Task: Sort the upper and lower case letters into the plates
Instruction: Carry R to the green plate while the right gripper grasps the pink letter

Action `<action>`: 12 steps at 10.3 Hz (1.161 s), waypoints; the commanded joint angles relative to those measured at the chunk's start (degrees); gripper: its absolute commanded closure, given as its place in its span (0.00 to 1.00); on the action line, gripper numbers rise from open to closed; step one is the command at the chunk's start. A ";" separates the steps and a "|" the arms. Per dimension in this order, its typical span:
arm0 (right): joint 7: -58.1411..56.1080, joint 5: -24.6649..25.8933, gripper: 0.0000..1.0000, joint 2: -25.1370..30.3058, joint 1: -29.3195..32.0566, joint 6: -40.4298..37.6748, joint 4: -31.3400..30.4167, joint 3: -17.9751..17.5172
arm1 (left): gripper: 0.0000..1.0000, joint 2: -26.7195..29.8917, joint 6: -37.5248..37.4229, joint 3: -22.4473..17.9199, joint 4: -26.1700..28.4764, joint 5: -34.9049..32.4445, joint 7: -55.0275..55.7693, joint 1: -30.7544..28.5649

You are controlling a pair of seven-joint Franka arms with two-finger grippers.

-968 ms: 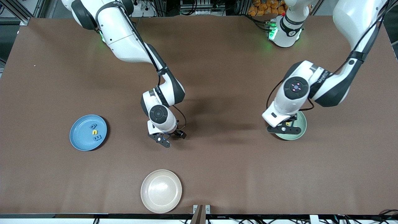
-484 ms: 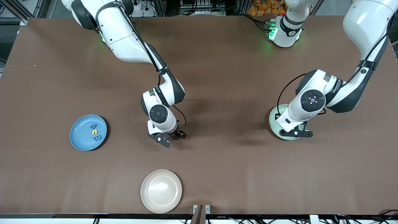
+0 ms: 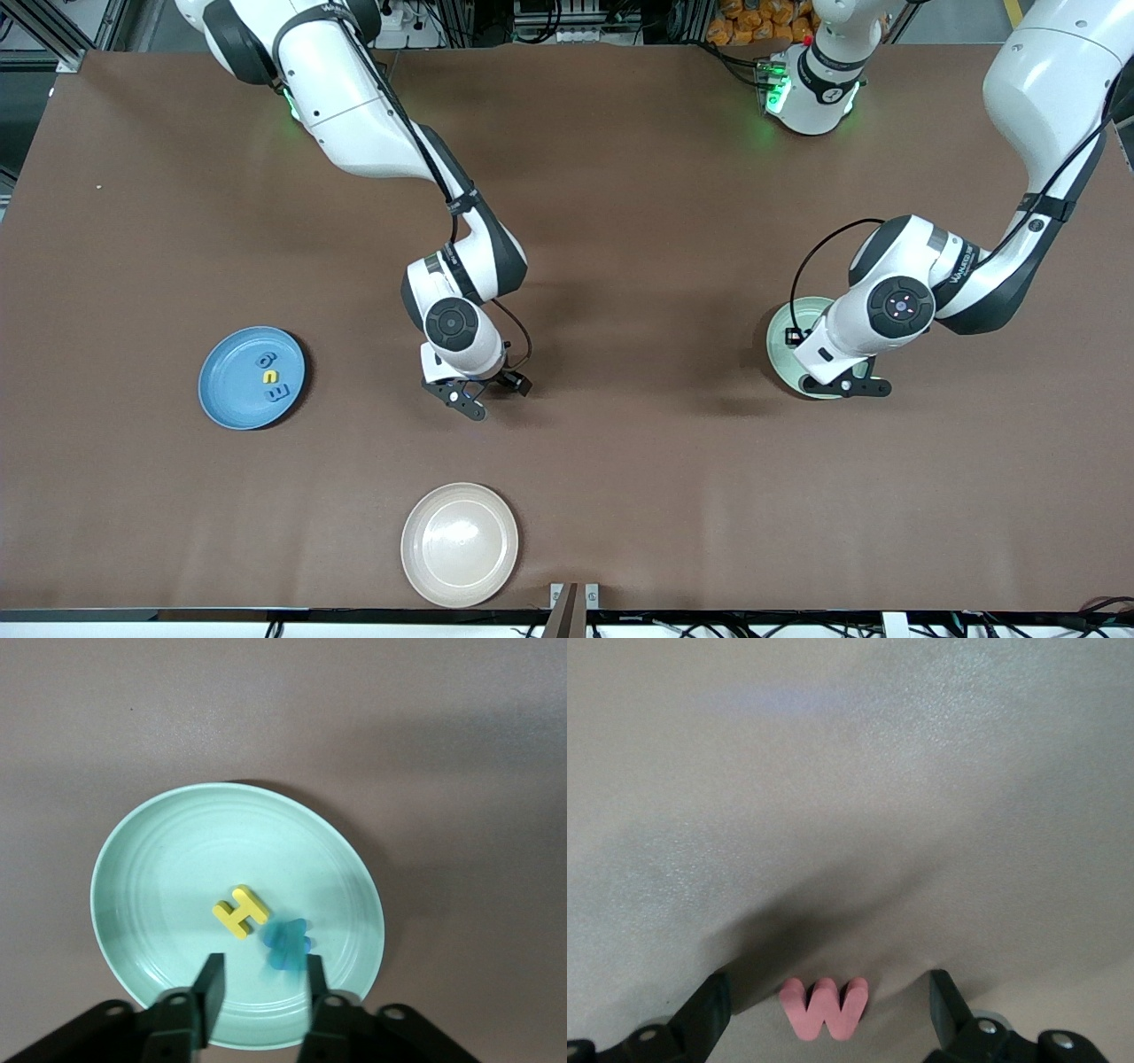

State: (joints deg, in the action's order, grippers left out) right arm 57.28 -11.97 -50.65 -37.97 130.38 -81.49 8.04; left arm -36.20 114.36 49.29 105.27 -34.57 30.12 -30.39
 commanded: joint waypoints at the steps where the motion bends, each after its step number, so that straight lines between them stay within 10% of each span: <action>1: 0.99 -0.07 0.00 1.17 0.09 0.58 -0.95 -0.39 | 0.29 -0.10 -0.02 0.81 -0.15 0.46 -1.20 -0.73; 5: 1.08 0.01 0.00 1.17 0.09 0.57 -1.04 -0.39 | 0.26 -0.10 -0.10 0.81 -0.24 0.55 -0.15 -0.29; 6: 1.08 0.01 0.10 1.17 -0.08 0.66 -1.04 -0.39 | 0.26 -0.01 -0.02 0.81 -0.24 0.55 -0.15 -0.29; 9: 1.34 -0.16 0.99 1.17 -0.35 0.57 -1.30 -0.39 | 0.27 -0.01 -0.10 0.89 -0.42 0.64 -0.06 -0.11; 12: 1.43 0.01 1.00 1.26 -0.44 0.57 -1.39 -0.39 | 0.35 -0.01 -0.11 0.89 -0.59 0.81 -0.06 0.06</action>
State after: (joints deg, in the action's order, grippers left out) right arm 57.84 -11.95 -49.62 -38.06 130.17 -81.49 7.82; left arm -36.20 114.40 49.70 105.10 -34.56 30.12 -30.24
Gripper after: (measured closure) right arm 0.608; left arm 0.300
